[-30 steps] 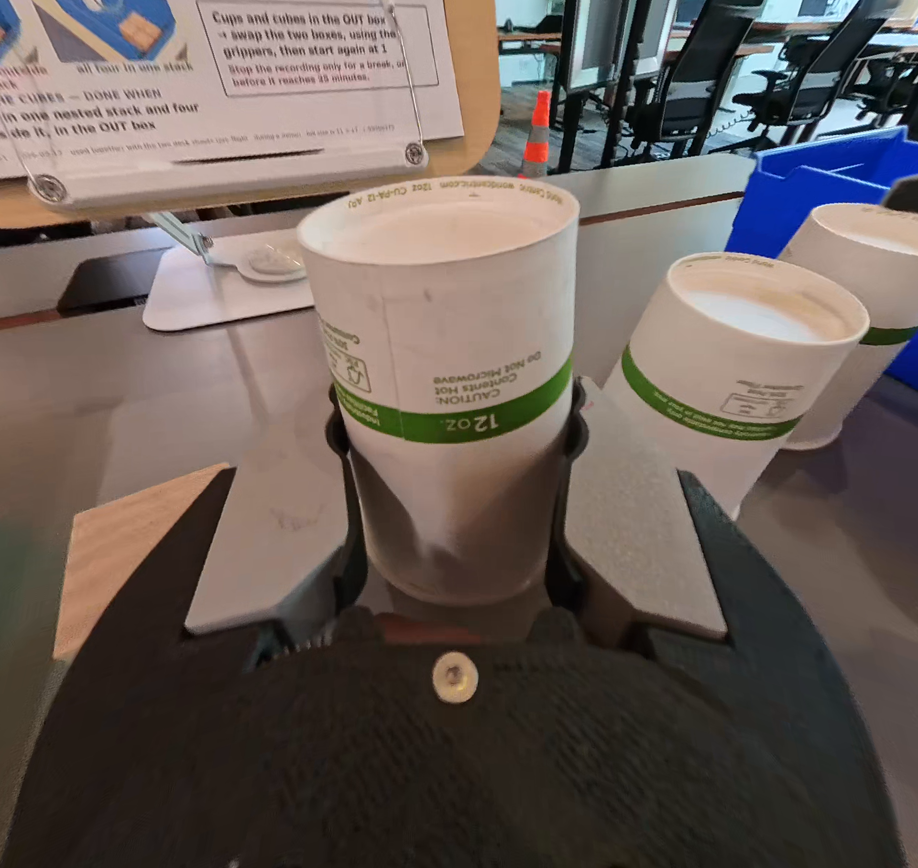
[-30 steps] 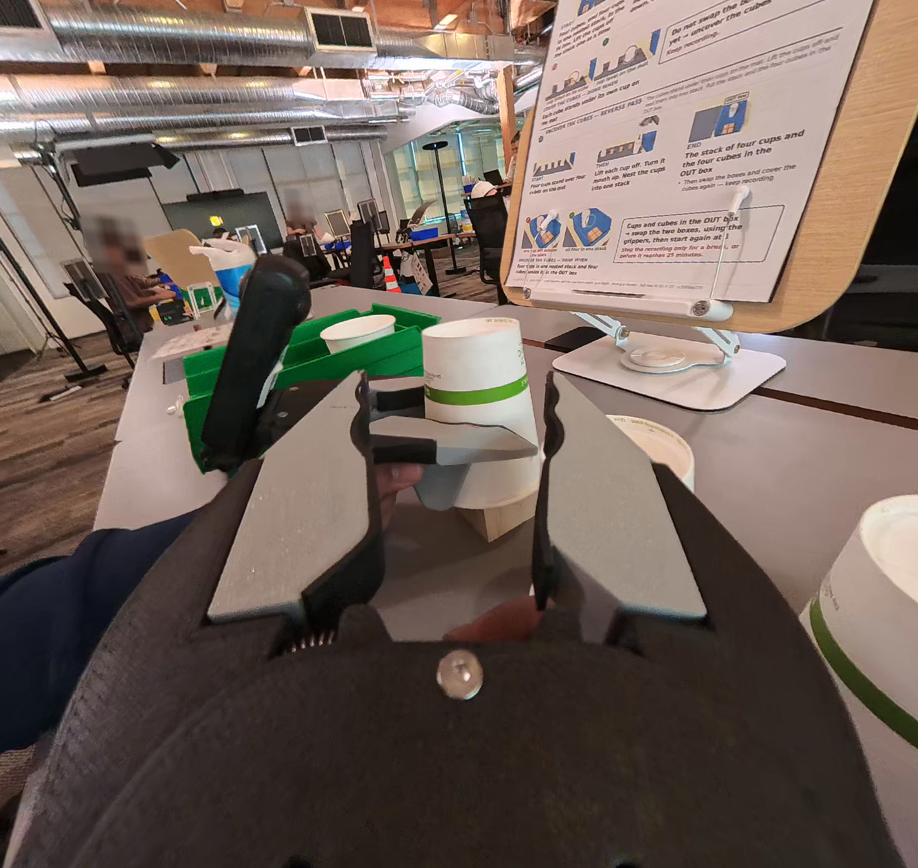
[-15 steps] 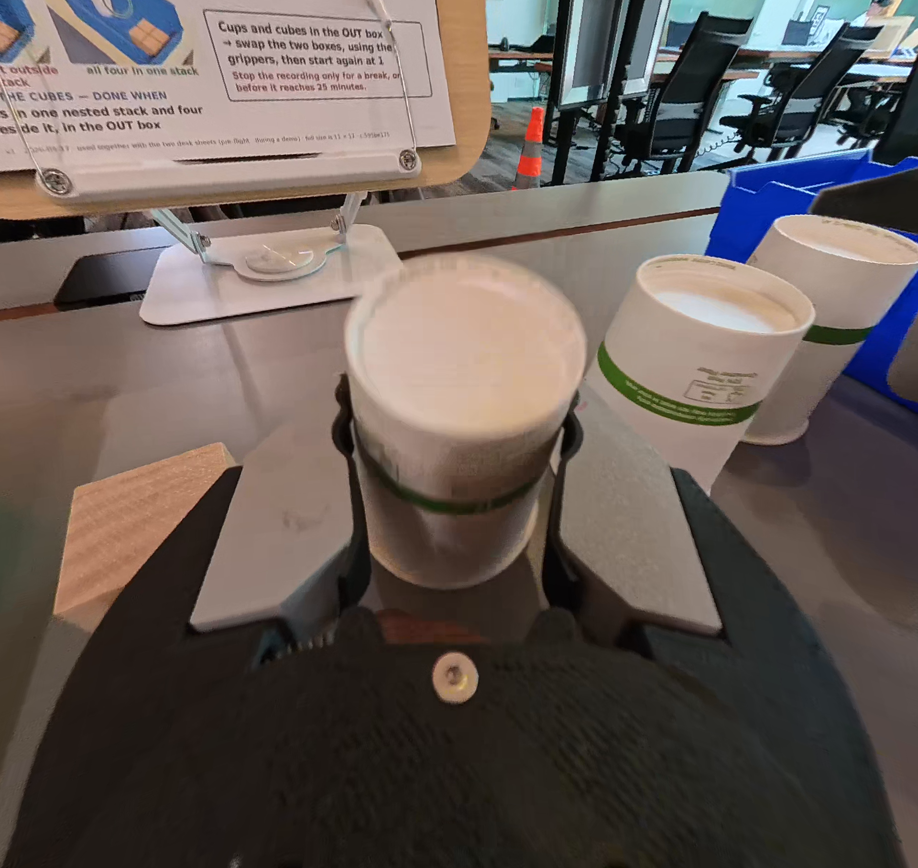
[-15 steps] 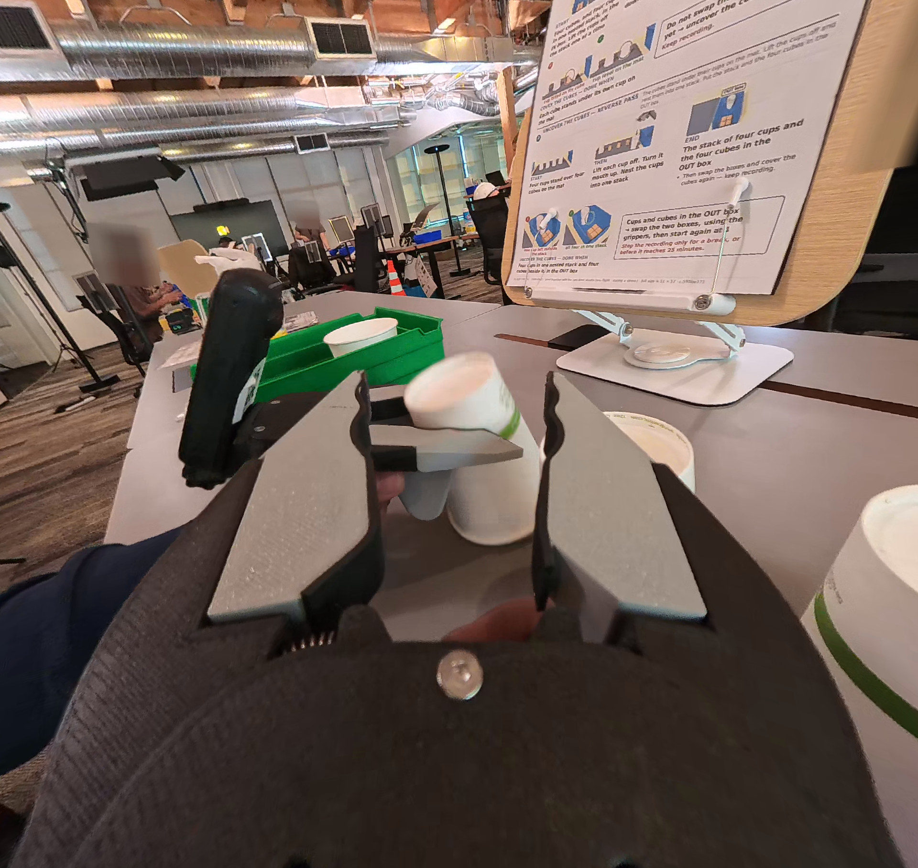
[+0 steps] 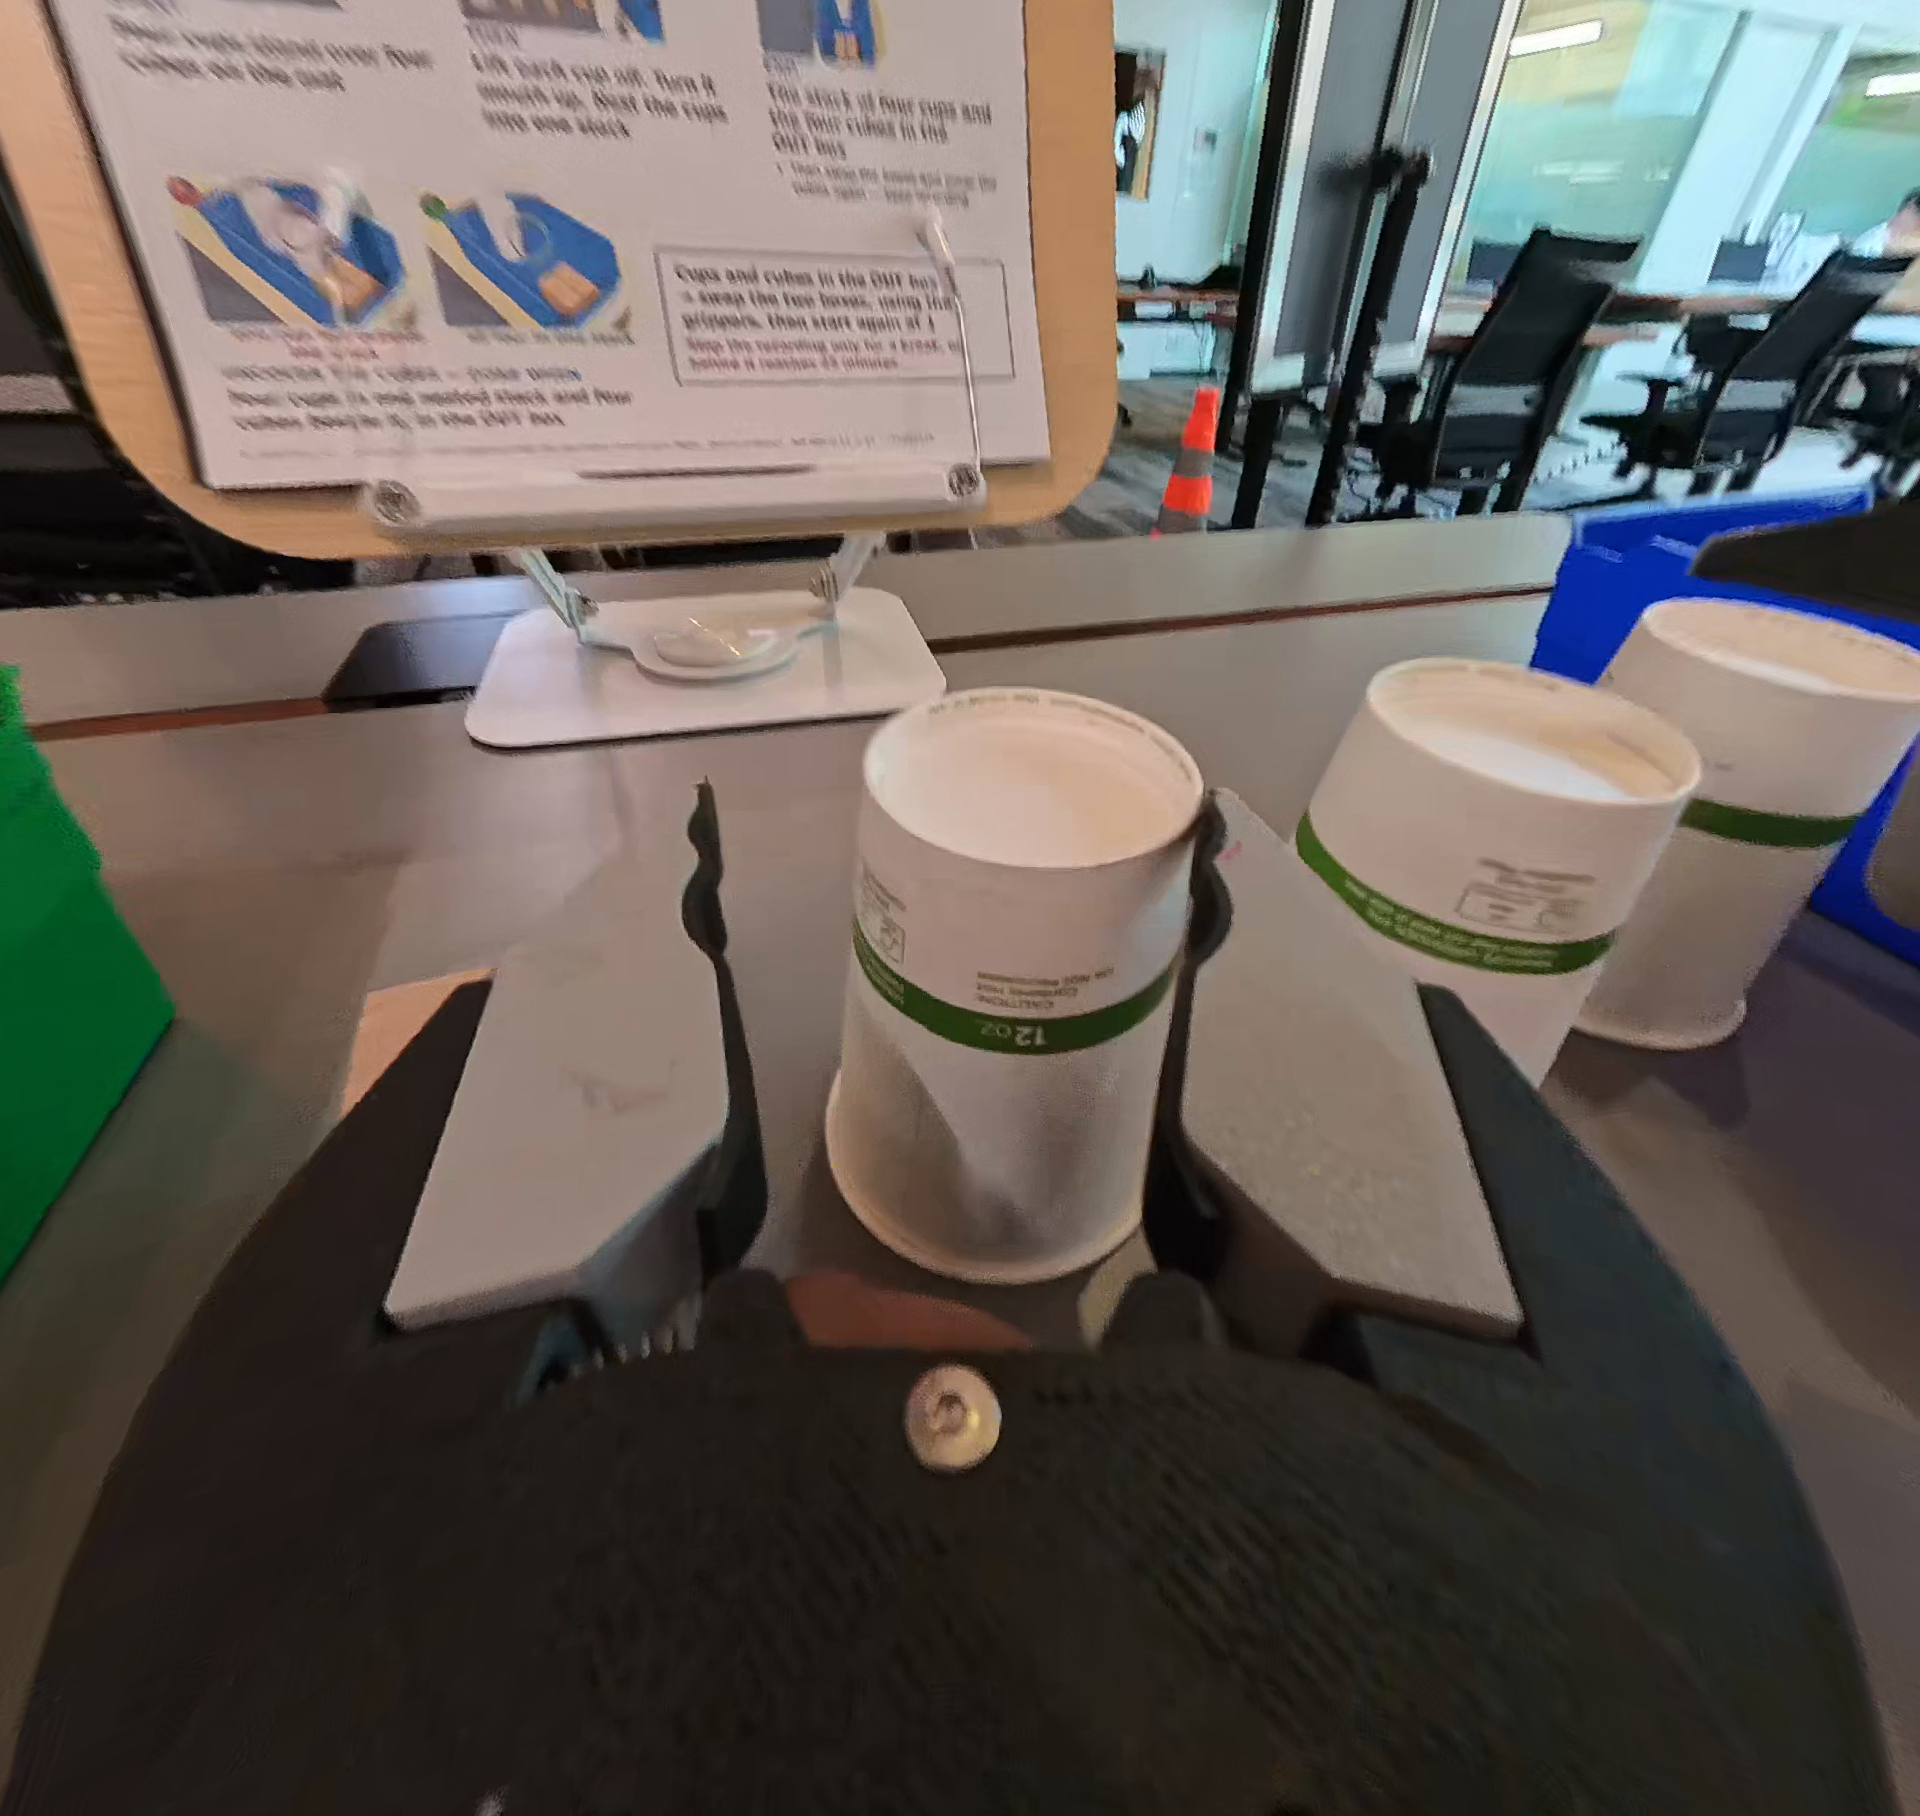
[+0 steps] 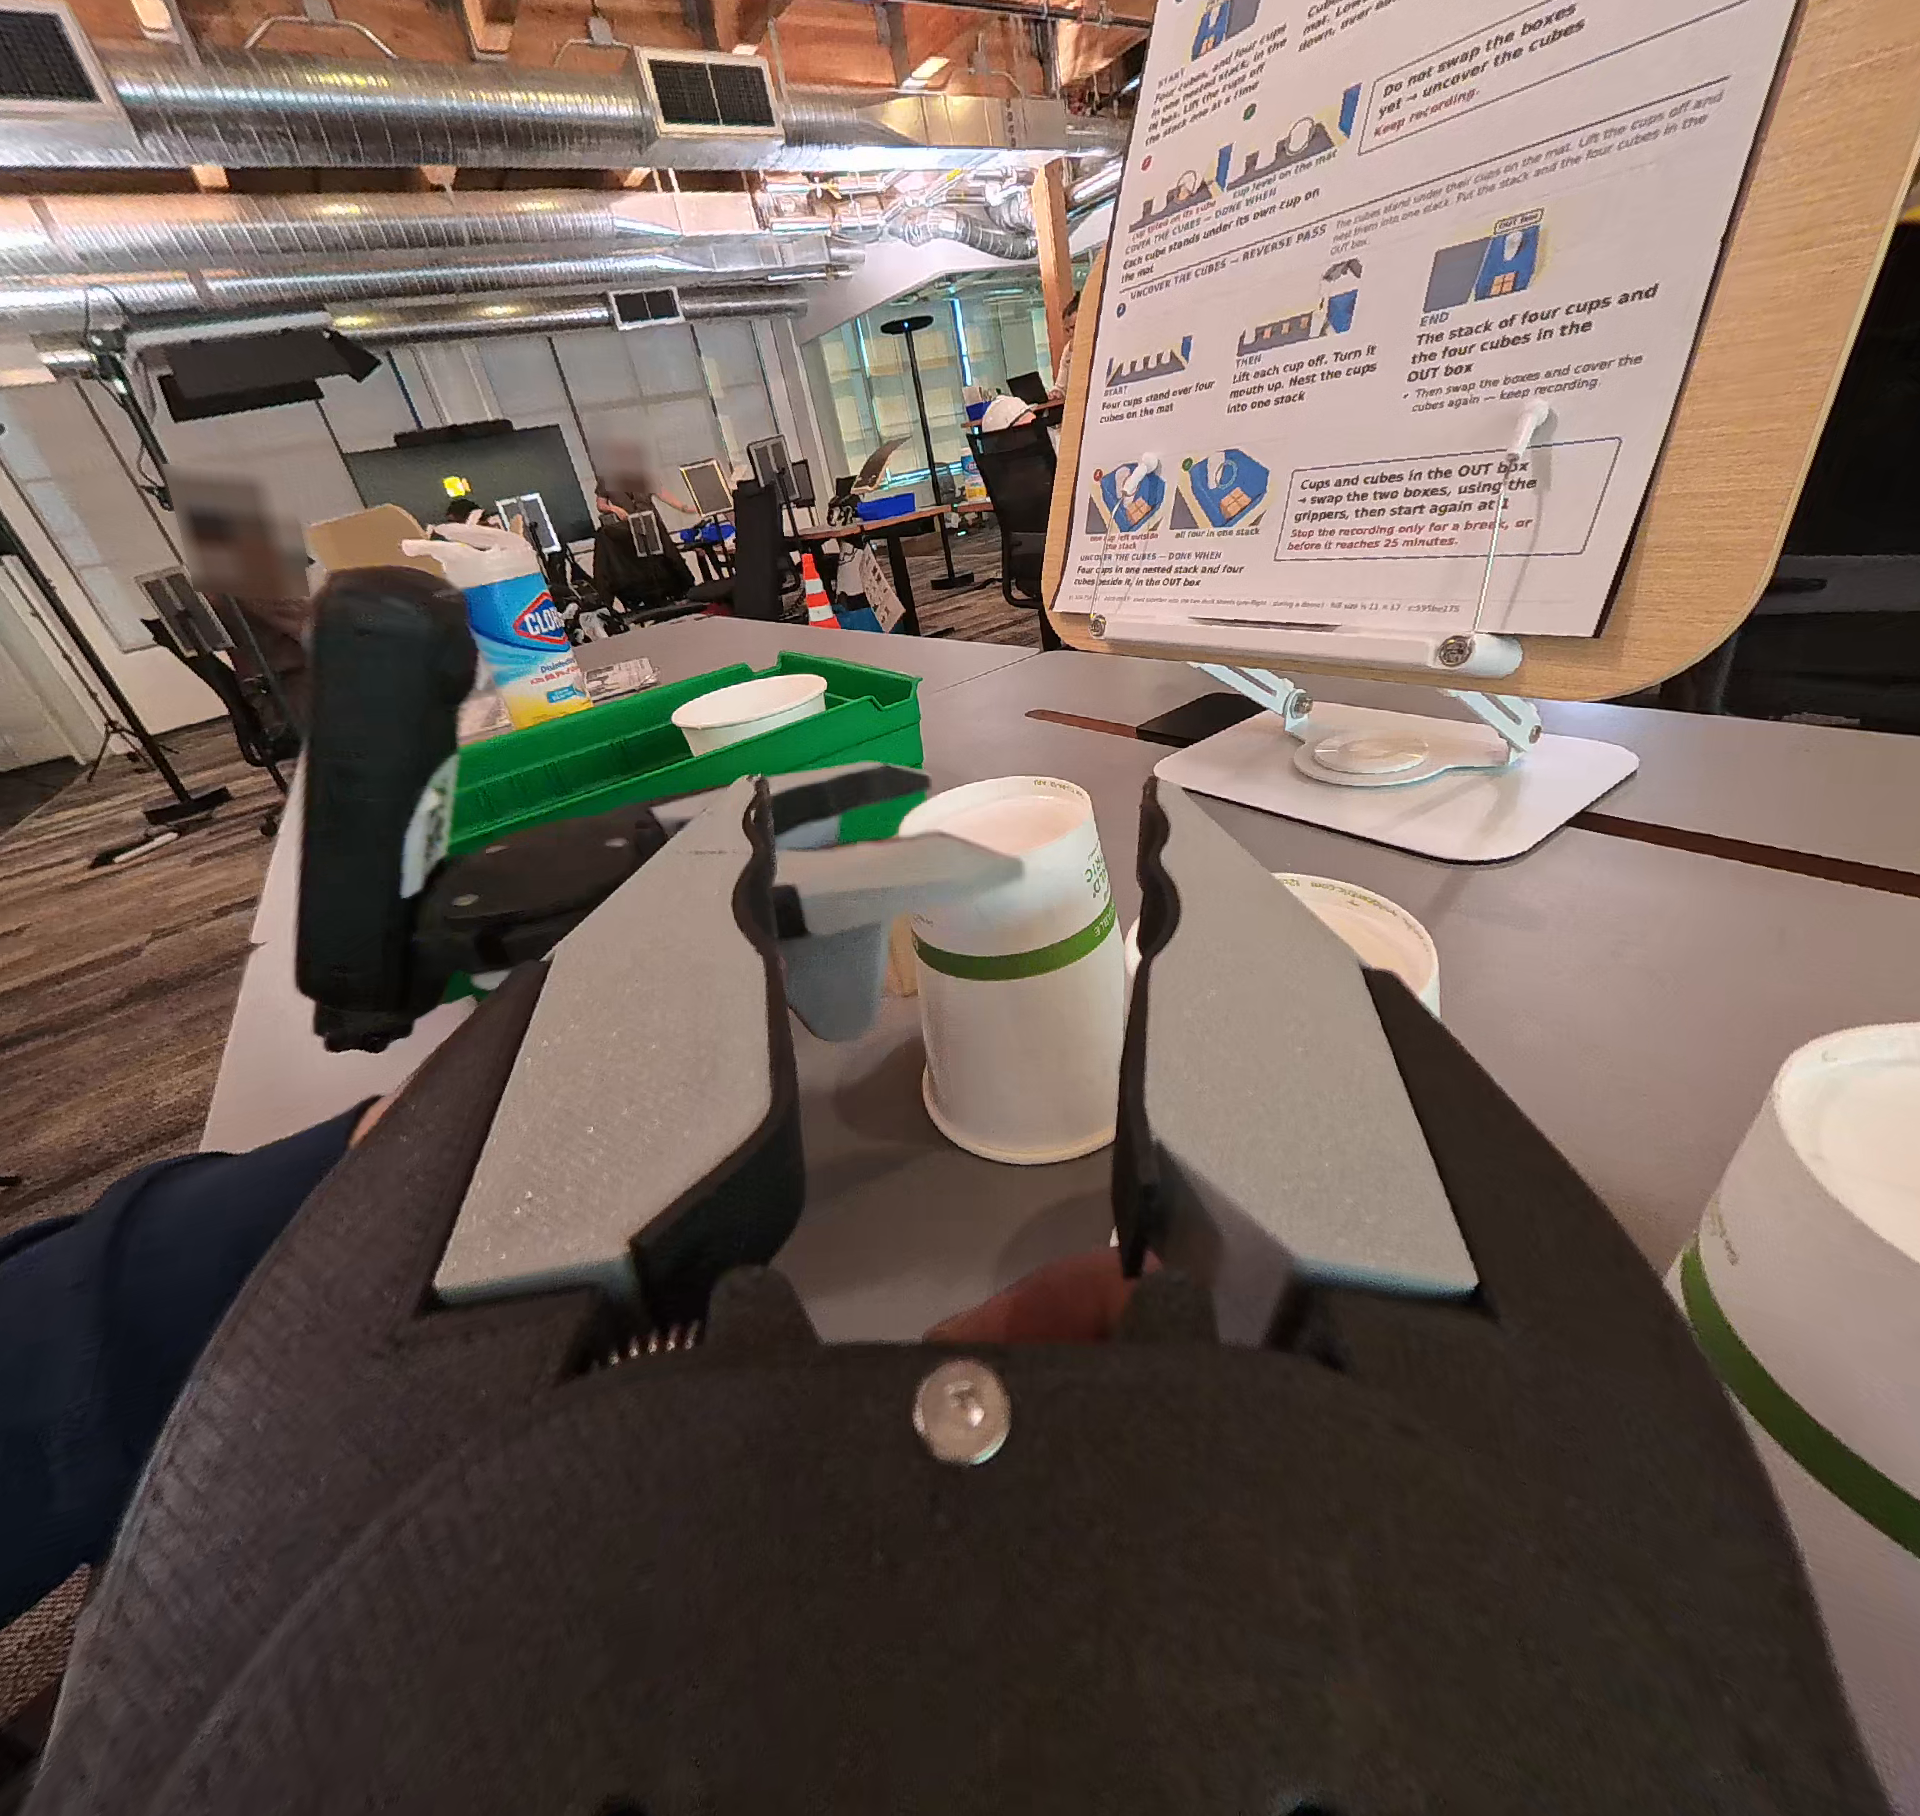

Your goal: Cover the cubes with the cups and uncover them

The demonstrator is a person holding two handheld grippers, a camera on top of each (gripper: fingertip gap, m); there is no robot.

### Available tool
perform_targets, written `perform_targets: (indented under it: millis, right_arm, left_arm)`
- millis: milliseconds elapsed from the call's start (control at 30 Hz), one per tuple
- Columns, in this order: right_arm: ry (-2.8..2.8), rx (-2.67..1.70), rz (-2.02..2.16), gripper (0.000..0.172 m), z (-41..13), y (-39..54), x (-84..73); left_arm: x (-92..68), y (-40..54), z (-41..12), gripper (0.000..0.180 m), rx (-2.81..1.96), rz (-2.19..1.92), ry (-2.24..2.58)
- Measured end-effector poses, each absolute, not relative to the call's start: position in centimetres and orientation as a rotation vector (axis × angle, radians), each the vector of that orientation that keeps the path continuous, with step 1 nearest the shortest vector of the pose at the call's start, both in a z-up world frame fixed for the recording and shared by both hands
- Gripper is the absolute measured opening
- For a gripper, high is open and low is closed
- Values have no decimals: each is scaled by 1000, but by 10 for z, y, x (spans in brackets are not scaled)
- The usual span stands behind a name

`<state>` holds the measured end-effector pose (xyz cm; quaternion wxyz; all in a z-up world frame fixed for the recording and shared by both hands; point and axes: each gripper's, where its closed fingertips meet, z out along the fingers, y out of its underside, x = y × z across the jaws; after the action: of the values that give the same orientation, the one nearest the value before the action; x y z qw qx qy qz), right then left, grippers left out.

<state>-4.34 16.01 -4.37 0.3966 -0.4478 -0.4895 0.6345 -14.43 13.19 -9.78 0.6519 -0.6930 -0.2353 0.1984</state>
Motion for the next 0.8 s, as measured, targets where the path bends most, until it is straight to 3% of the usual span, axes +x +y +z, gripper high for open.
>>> perform_targets:
  millis: [233,367,600,700,800]
  right_arm:
    - [-1228,-1131,1616,67,-41,162,-42]
    - [-1216,-1140,1636,67,-40,164,-41]
    - [-1228,-1122,1644,67,-37,159,-39]
    - [-1231,-1119,1652,66,-36,157,-39]
    - [-1232,-1115,1654,66,-35,156,-38]
  left_arm:
    - [-155,74,-39,81,-1257,595,-586]
    - [-159,56,-30,81,-1267,545,-615]
    - [-183,20,32,74,-1373,547,-570]
    - [-216,6,25,75,-1521,557,-608]
    - [-257,-11,-17,75,-1735,599,-682]
